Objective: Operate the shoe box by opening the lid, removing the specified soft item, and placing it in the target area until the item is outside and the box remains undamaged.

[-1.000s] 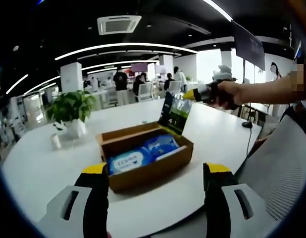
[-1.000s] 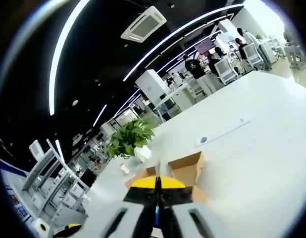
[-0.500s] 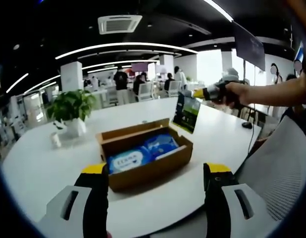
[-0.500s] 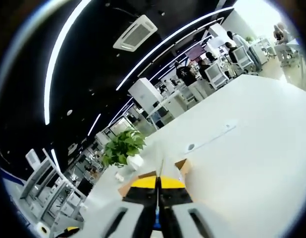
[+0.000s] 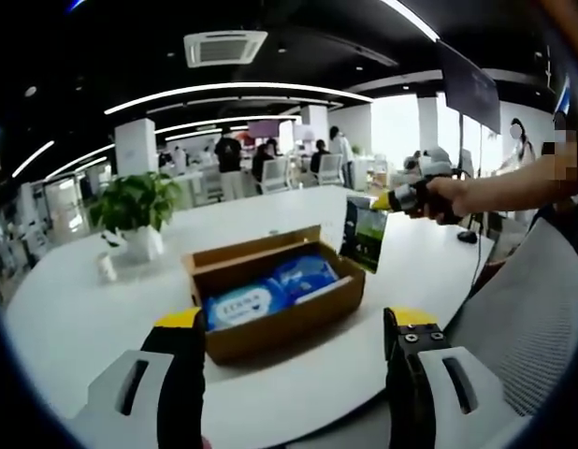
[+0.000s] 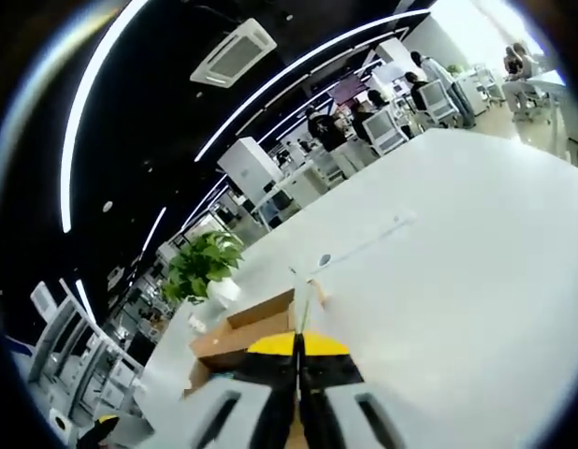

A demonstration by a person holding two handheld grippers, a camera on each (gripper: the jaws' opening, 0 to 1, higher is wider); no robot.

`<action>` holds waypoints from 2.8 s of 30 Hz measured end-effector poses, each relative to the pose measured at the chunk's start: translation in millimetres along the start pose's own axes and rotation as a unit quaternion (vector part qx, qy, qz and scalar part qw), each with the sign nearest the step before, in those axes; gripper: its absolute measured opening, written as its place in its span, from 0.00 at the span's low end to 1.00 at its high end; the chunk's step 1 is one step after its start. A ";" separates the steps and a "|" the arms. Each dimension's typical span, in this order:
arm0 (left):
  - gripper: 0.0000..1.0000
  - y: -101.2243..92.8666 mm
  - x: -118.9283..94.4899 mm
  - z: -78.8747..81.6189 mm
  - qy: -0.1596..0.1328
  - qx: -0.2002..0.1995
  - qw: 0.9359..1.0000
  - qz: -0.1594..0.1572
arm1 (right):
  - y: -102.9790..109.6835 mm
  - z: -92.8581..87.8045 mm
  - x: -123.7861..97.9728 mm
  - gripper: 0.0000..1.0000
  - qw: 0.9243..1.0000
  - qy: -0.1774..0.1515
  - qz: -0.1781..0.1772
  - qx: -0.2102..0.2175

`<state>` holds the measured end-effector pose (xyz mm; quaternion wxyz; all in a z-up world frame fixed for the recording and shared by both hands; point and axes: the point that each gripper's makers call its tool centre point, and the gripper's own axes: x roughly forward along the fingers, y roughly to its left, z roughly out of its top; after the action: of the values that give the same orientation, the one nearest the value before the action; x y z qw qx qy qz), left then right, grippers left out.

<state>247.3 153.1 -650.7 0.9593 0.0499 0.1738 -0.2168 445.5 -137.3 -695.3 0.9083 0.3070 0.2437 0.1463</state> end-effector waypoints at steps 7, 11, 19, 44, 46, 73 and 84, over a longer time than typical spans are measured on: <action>0.80 1.9 0.8 -0.6 0.002 -0.003 1.000 0.001 | -23.0 -7.9 4.2 0.00 1.000 0.003 -0.025 0.004; 0.80 2.8 0.9 -0.7 0.002 -0.006 1.000 0.003 | -35.9 -4.7 5.3 0.00 0.999 -0.004 -0.037 0.011; 0.80 2.3 2.2 -2.1 0.009 -0.003 1.000 0.003 | -52.9 -7.2 4.4 0.00 0.998 0.001 -0.065 -0.003; 0.79 6.3 2.5 -6.8 0.030 0.010 0.999 0.020 | -101.3 -33.8 8.2 0.00 0.990 0.009 -0.139 0.015; 0.79 6.4 2.5 -6.9 0.030 0.010 0.999 0.020 | -104.0 -35.0 9.0 0.00 0.989 0.008 -0.144 0.020; 0.79 15.1 2.4 -13.2 0.045 0.010 0.999 0.028 | -124.4 -50.6 28.4 0.00 0.980 0.009 -0.193 0.041; 0.78 16.5 1.9 -14.0 0.046 0.009 0.998 0.033 | -124.4 -56.2 35.8 0.00 0.982 0.028 -0.188 0.007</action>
<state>251.7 169.6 -664.1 0.9564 0.0742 0.2137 -0.1845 460.1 -190.8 -825.2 0.9100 0.2582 0.3237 -0.0203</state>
